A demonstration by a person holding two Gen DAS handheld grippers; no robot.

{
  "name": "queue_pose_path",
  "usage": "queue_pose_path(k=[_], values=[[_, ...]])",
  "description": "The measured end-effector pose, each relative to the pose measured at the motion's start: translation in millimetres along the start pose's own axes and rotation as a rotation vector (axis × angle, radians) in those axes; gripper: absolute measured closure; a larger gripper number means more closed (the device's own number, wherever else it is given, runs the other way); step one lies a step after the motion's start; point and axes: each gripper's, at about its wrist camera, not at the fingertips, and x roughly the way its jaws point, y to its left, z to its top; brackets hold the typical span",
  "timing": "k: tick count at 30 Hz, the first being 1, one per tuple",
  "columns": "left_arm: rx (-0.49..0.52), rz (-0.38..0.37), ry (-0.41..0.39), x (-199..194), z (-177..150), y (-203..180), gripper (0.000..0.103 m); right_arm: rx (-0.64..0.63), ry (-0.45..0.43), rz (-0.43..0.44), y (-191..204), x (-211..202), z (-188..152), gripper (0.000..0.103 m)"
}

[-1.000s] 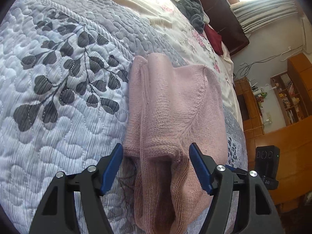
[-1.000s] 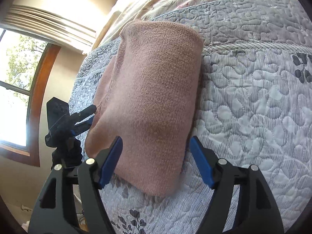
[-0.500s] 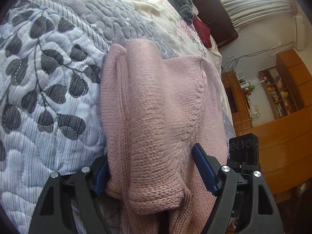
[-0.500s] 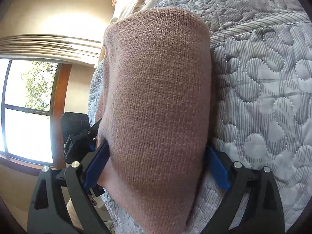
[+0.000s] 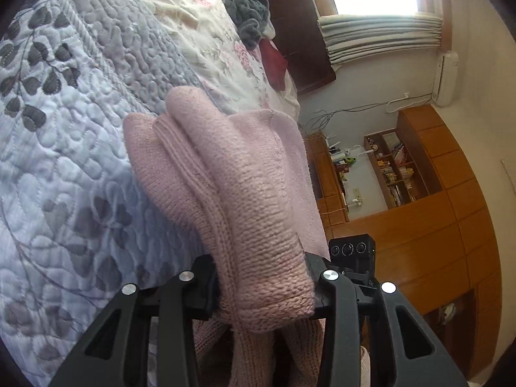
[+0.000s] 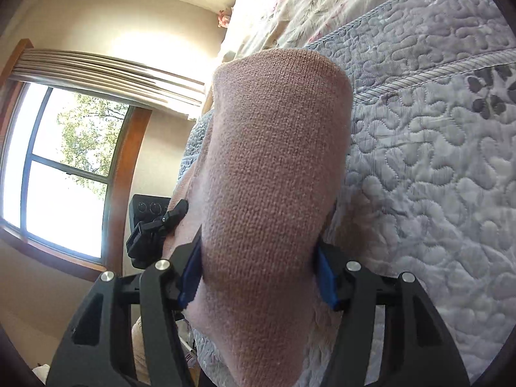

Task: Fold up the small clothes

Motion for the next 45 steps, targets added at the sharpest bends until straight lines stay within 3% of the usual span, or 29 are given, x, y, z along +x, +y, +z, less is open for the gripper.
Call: queue_pose_path(k=[7, 9, 14, 16, 19, 24, 28, 32, 34, 35, 37, 38, 39, 43, 45], values=[[0.081, -0.023, 0.078, 52, -65, -61, 0.065, -0.011, -0.013, -0.088, -2, -95, -51, 0.043], [0.058, -0.005, 0.114, 68, -85, -56, 0.065, 0.027, -0.001, -0.12, -19, -104, -66, 0.043], [0.027, 0.14, 0.194, 99, -129, -17, 0.063, 0.11, 0.048, -0.224, -75, -86, -99, 0.038], [0.028, 0.145, 0.178, 96, -138, -6, 0.061, 0.13, 0.016, -0.172, -84, -84, -108, 0.035], [0.026, 0.17, 0.162, 84, -142, -8, 0.058, 0.091, 0.0, -0.209, -72, -82, -111, 0.029], [0.087, 0.285, 0.151, 55, -149, -41, 0.056, 0.08, -0.001, -0.244, -53, -89, -121, 0.026], [0.171, 0.279, 0.116, 18, -173, -75, 0.054, 0.098, -0.004, -0.193, -52, -103, -149, 0.026], [0.212, 0.292, 0.129, 12, -200, -99, 0.048, 0.12, 0.017, -0.23, -53, -97, -171, 0.026], [0.204, 0.337, 0.165, 22, -210, -96, 0.048, 0.137, 0.027, -0.24, -57, -95, -176, 0.038], [0.197, 0.354, 0.179, 29, -212, -95, 0.05, 0.143, 0.026, -0.258, -57, -93, -177, 0.042], [0.169, 0.356, 0.196, 35, -216, -91, 0.063, 0.132, 0.02, -0.289, -55, -103, -184, 0.062], [0.158, 0.347, 0.198, 37, -217, -90, 0.082, 0.125, 0.016, -0.293, -52, -106, -183, 0.065], [0.147, 0.354, 0.202, 37, -217, -88, 0.089, 0.116, 0.01, -0.292, -48, -107, -181, 0.068], [0.095, 0.437, 0.195, 37, -214, -63, 0.094, 0.107, 0.026, -0.341, -52, -116, -192, 0.071], [0.01, 0.416, 0.206, 36, -218, -41, 0.094, 0.118, 0.045, -0.372, -60, -112, -201, 0.071]])
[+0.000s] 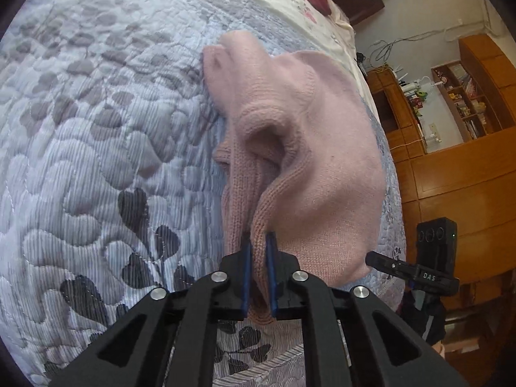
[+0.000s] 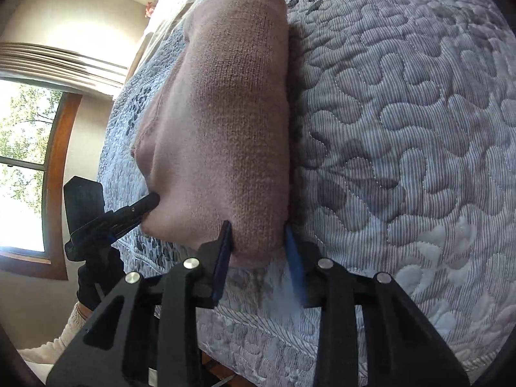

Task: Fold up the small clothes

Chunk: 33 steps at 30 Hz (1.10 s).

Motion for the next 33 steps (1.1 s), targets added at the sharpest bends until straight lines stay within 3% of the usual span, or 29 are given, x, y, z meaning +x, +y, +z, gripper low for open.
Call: queue_pose_path(k=[3, 6, 8, 10, 13, 21, 33], values=[[-0.041, -0.034, -0.013, -1, -6, 11, 0.093, 0.018, -0.009, -0.008, -1, 5, -2, 0.07], [0.022, 0.028, -0.024, -12, -13, -3, 0.084, -0.014, -0.033, -0.037, 10, -3, -7, 0.061], [0.062, 0.091, -0.042, -24, -19, -15, 0.067, -0.045, -0.057, -0.083, 23, -12, -13, 0.048], [0.108, 0.136, -0.069, -38, -27, -27, 0.059, -0.093, -0.092, -0.172, 39, -23, -24, 0.029], [0.154, 0.191, -0.097, -57, -43, -44, 0.047, -0.141, -0.139, -0.296, 59, -37, -40, 0.02], [0.229, 0.321, -0.118, -83, -86, -80, 0.034, -0.203, -0.193, -0.448, 86, -55, -90, 0.013], [0.268, 0.443, -0.144, -105, -122, -110, 0.027, -0.221, -0.261, -0.541, 122, -77, -124, 0.01]])
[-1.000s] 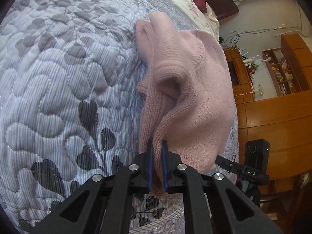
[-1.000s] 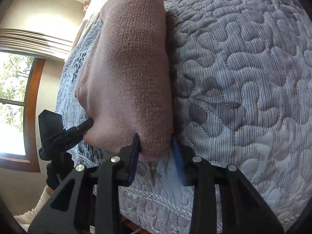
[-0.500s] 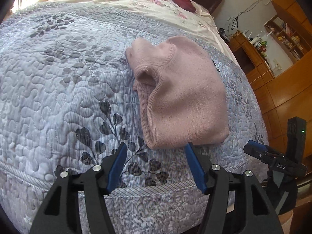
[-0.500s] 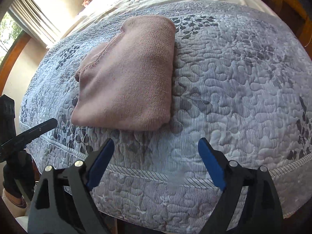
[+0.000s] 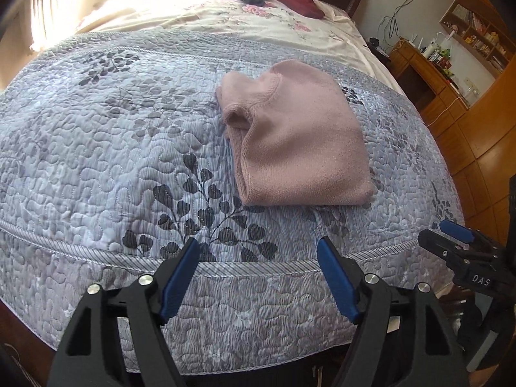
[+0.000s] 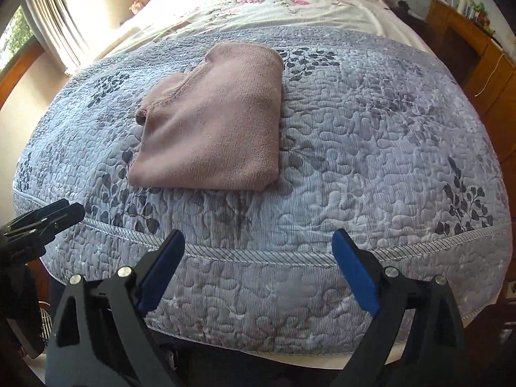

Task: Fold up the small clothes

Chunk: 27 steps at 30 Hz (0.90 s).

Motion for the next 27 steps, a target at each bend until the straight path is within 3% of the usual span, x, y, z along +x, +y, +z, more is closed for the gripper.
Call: queue_pose_path(k=[4, 18, 27], values=[[0.005, 0.012, -0.008, -9, -6, -3, 0.027, 0.001, -0.024, -0.007, 9, -14, -2, 0.008], [0.048, 0.096, -0.083, -48, -12, -16, 0.023, -0.027, -0.091, -0.16, 31, -53, -3, 0.003], [0.085, 0.138, -0.127, -62, -15, -26, 0.022, 0.009, -0.093, -0.111, 27, -62, -2, 0.003]])
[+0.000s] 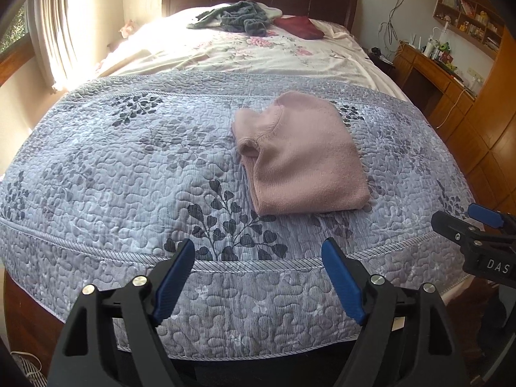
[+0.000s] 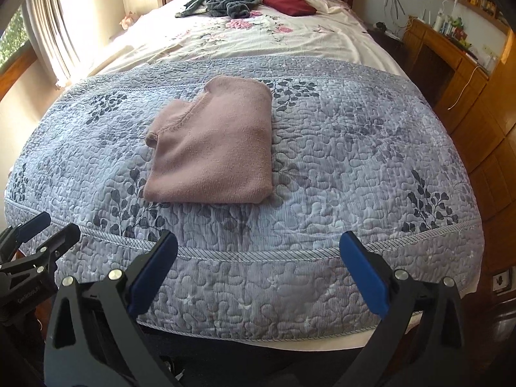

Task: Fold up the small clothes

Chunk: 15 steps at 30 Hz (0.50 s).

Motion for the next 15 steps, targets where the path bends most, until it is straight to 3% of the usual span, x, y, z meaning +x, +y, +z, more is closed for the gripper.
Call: queue_pose_path(k=[15], values=[[0.006, 0.02, 0.036, 13, -3, -2, 0.022, 0.019, 0.069, -0.012, -4, 25, -2, 0.003]])
